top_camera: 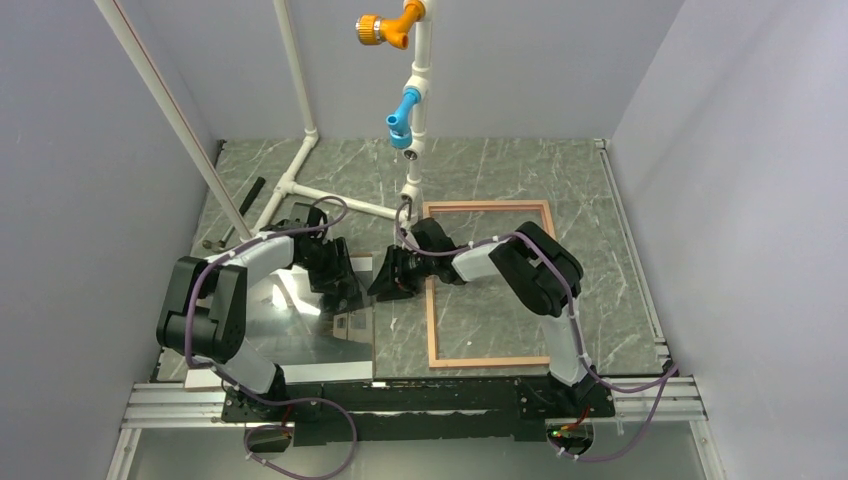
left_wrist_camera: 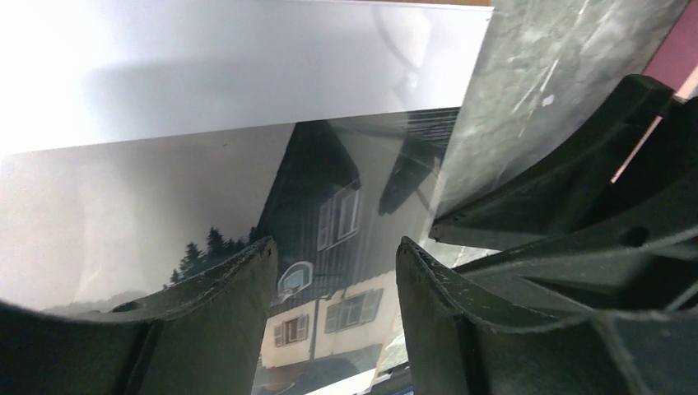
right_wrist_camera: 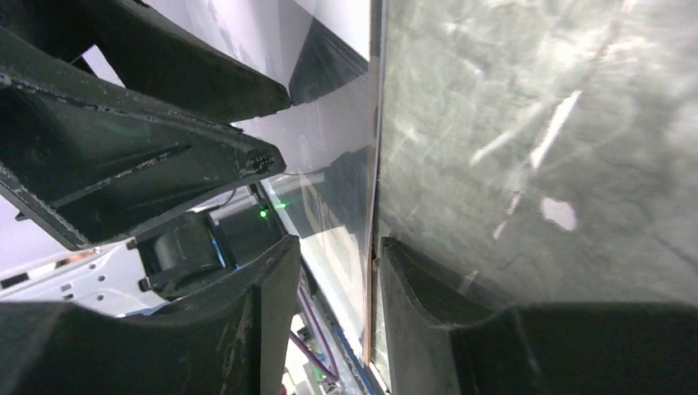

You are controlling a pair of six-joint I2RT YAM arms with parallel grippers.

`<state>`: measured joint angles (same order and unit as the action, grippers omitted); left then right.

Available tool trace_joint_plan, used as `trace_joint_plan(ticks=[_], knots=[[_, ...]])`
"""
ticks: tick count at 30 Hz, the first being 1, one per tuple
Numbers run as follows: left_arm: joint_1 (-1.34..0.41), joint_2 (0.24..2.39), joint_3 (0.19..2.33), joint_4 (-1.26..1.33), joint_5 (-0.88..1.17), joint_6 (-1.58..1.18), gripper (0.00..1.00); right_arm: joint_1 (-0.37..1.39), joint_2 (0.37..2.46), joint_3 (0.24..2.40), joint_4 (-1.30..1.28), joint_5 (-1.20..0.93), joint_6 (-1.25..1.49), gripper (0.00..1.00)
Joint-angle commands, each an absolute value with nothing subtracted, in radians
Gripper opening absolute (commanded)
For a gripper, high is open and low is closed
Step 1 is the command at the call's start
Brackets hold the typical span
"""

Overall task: Put the photo into the frame
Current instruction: Move the photo frame item to the center of the board.

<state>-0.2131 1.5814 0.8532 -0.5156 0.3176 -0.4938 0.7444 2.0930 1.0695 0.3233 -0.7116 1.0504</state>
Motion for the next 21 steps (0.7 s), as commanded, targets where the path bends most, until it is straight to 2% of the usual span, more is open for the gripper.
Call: trace_joint_plan(ticks=[1,8,21], knots=[[-0.230,1.652,0.797,-0.426,0.298,-0.504,0.61,0.690,2.117,1.038,0.419,-0.662,1.151,0.42],[-0.230,1.644,0.793,-0.419,0.300,-0.503,0.61,0.678,2.151,1.005,0.626,-0.718,1.244,0.38],[-0.231,1.619,0.792,-0.429,0.293,-0.500,0.61,0.698,2.164,1.036,0.584,-0.701,1.246,0.37]])
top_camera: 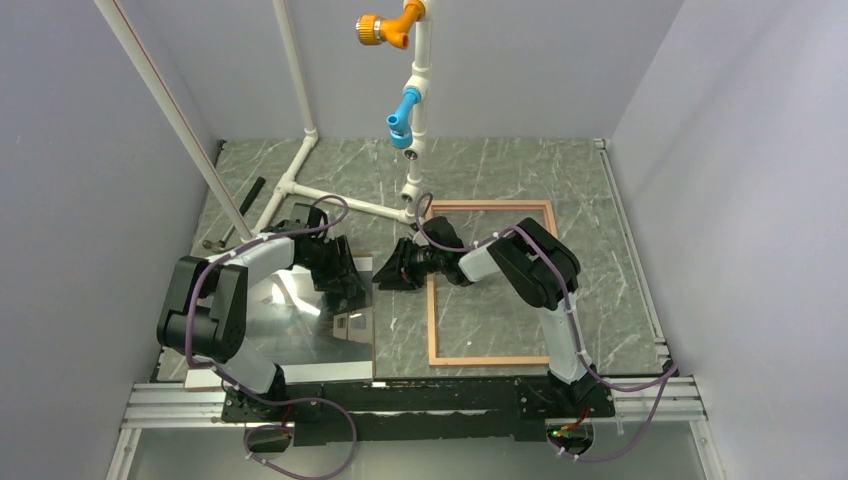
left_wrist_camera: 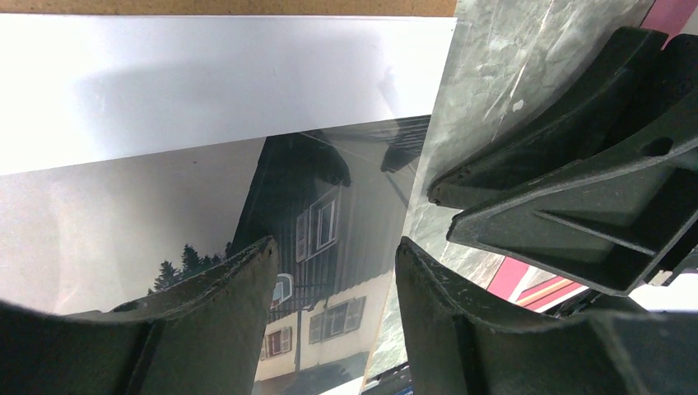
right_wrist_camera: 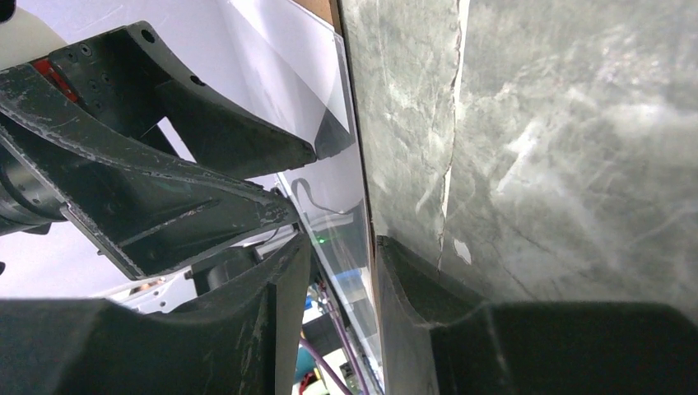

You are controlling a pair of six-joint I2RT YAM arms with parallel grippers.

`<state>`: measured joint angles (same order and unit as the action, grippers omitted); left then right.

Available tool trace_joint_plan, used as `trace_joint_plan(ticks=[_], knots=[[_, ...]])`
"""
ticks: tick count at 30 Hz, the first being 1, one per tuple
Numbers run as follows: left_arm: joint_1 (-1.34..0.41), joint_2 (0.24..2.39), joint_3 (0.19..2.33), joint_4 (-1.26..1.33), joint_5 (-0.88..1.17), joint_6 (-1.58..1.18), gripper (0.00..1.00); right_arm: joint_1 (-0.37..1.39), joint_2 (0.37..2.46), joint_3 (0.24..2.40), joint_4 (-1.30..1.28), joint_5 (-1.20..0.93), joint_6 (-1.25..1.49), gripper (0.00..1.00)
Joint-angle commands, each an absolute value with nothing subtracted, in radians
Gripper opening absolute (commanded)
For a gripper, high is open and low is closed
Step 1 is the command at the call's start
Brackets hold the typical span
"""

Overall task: Put the photo into the frame
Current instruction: Move the photo frame item to the center of the board.

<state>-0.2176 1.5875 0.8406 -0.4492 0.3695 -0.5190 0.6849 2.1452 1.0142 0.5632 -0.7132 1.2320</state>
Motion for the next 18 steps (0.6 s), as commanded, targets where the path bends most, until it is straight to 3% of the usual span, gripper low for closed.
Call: trace_joint_plan(ticks=[1,13,18], knots=[[-0.230,1.617,0.790,-0.428,0.293,-0.499,0.61,0.701,2.167,1.038,0.589,-0.700,1.252,0.37],[-0.230,1.591,0.775,-0.424,0.298,-0.502,0.61,0.709,2.188,1.056,0.629,-0.712,1.289,0.32],[-0.231,1.600,0.770,-0.413,0.304,-0.500,0.60,0.711,2.185,1.034,0.707,-0.721,1.327,0.20]])
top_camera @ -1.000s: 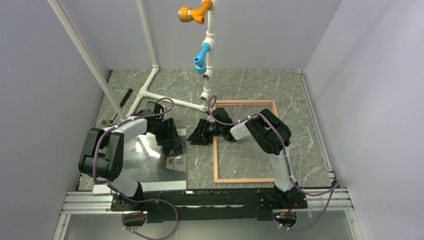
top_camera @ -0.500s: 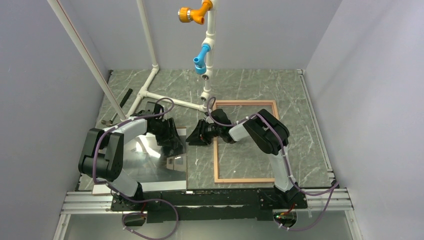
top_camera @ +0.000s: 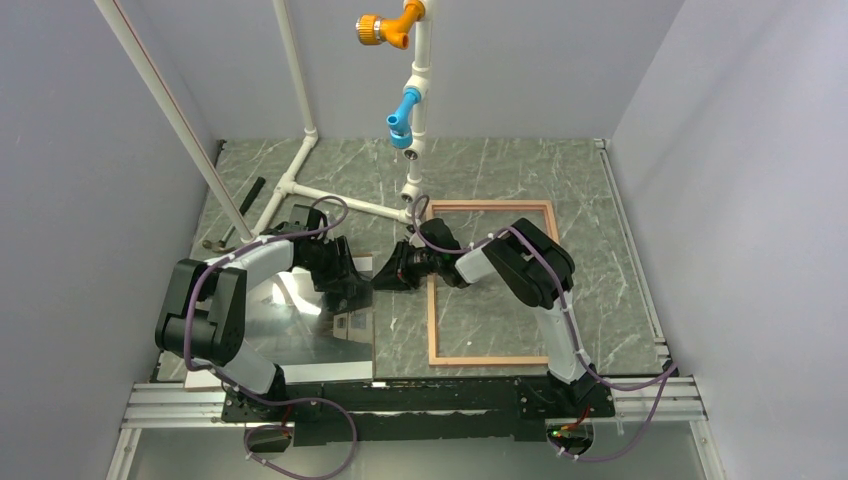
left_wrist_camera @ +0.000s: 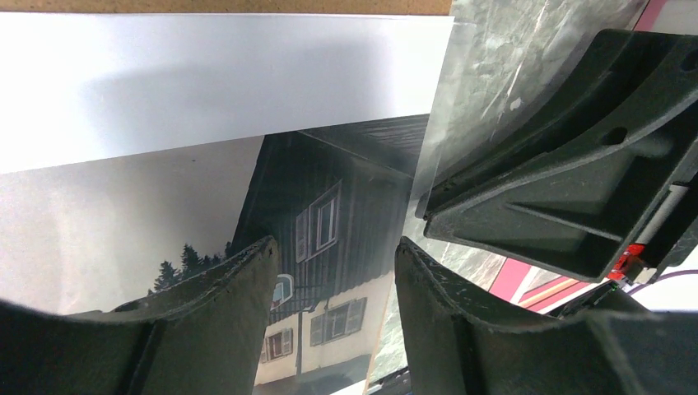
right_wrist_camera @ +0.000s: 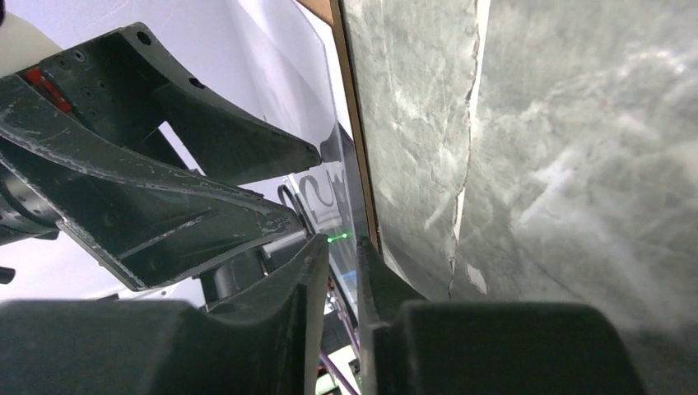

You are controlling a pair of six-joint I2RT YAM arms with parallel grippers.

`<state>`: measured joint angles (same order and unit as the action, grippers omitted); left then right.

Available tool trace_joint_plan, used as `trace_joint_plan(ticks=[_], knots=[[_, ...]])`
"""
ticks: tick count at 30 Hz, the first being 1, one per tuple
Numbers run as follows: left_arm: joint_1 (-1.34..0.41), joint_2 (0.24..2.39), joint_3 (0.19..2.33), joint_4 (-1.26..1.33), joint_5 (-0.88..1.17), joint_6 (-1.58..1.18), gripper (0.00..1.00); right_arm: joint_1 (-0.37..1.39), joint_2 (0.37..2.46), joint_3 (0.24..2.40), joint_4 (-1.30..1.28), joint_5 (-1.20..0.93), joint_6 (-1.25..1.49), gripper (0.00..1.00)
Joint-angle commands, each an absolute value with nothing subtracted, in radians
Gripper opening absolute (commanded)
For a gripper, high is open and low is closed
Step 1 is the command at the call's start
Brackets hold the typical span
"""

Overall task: Put the photo into the frame
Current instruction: Move the photo frame item to the center of the board.

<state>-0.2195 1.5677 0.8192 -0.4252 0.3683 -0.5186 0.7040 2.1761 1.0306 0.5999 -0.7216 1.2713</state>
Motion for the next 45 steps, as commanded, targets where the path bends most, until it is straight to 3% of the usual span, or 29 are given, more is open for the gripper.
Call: trace_joint_plan(ticks=[1,7,18,28,45], knots=[[-0.230,1.603,0.768,-0.408,0.305,-0.503,0.60,0.710,2.185,1.031,0.720,-0.722,1.334,0.16],[-0.231,1.611,0.760,-0.396,0.308,-0.502,0.60,0.710,2.204,1.032,0.744,-0.725,1.352,0.00],[-0.230,1.578,0.764,-0.404,0.309,-0.498,0.62,0.709,2.190,1.030,0.721,-0.720,1.331,0.00],[-0.232,1.439,0.820,-0.516,0.284,-0.479,0.83,0.707,2.106,0.987,0.631,-0.703,1.264,0.00],[-0.232,1.358,0.818,-0.586,0.227,-0.451,0.84,0.665,1.951,0.911,0.528,-0.701,1.208,0.00]])
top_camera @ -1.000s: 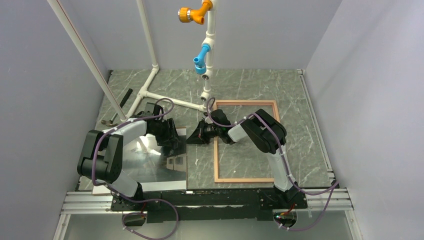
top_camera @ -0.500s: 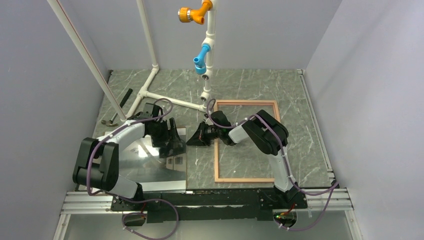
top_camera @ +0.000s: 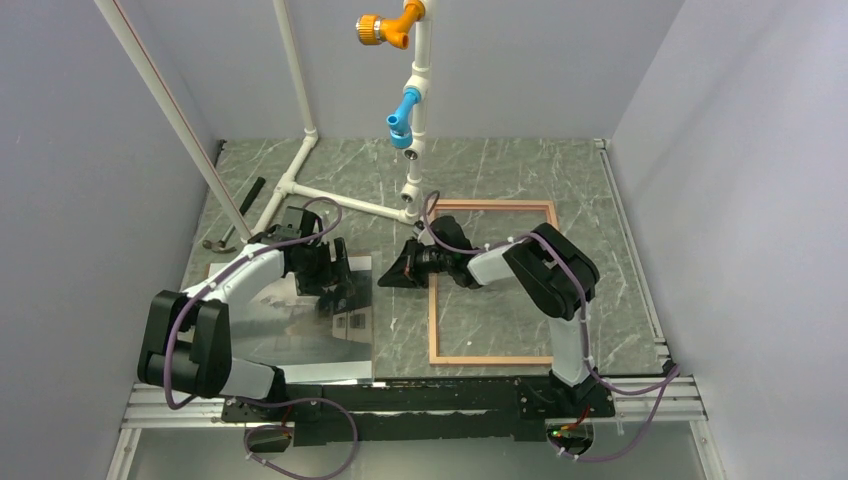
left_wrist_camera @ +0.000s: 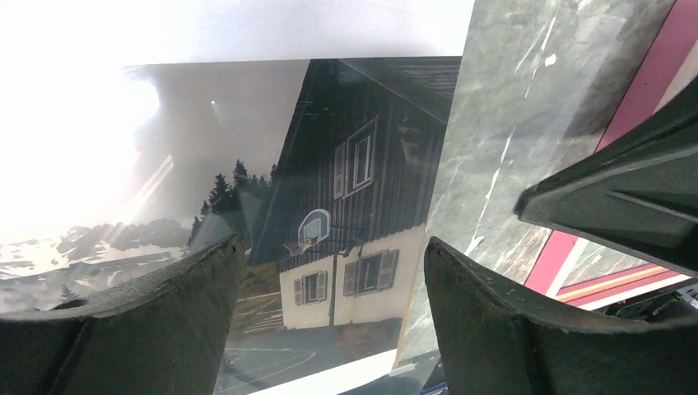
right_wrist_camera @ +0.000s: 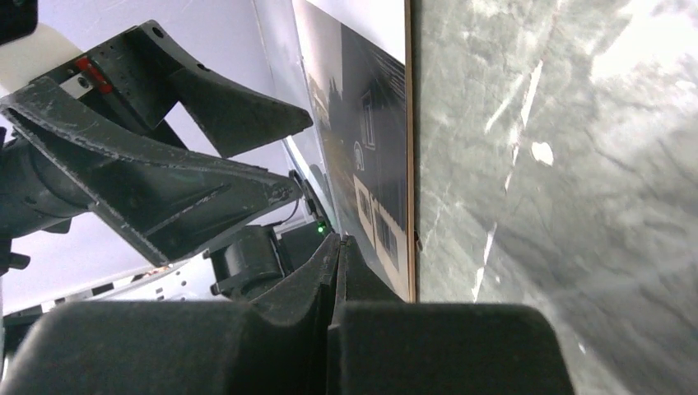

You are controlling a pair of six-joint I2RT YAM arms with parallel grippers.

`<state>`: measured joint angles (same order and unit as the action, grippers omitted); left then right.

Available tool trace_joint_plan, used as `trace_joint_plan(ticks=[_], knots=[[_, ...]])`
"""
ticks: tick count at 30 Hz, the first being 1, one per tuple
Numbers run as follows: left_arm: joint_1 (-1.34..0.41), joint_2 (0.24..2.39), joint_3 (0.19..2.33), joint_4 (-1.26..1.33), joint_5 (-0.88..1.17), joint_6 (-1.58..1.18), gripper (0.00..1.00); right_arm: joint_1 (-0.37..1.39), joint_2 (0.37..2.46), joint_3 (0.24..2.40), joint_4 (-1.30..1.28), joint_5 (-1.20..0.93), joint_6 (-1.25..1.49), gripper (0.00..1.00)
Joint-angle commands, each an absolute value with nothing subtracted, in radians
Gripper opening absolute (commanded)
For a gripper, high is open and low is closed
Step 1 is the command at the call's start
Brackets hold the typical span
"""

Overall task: Put the photo into the frame
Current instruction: Move the photo frame item to the center of the board.

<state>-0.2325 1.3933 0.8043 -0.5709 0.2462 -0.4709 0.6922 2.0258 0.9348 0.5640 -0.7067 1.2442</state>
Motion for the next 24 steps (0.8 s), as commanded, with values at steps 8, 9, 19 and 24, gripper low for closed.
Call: trace_joint_plan(ticks=[8,9,19,24], knots=[[-0.232,1.355,0.815,-0.592,0.230,-0.443,0.83,0.594,1.820,0.825,0.432,-0.723,1.156,0.00],[-0.230,1.353,0.815,-0.593,0.231,-0.442,0.83,0.591,1.800,0.824,0.399,-0.720,1.134,0.00],[-0.231,1.308,0.815,-0.600,0.255,-0.434,0.82,0.474,1.591,0.769,0.060,-0.676,0.930,0.00],[-0.231,1.282,0.816,-0.612,0.259,-0.424,0.82,0.335,1.493,0.743,-0.126,-0.686,0.792,0.00]])
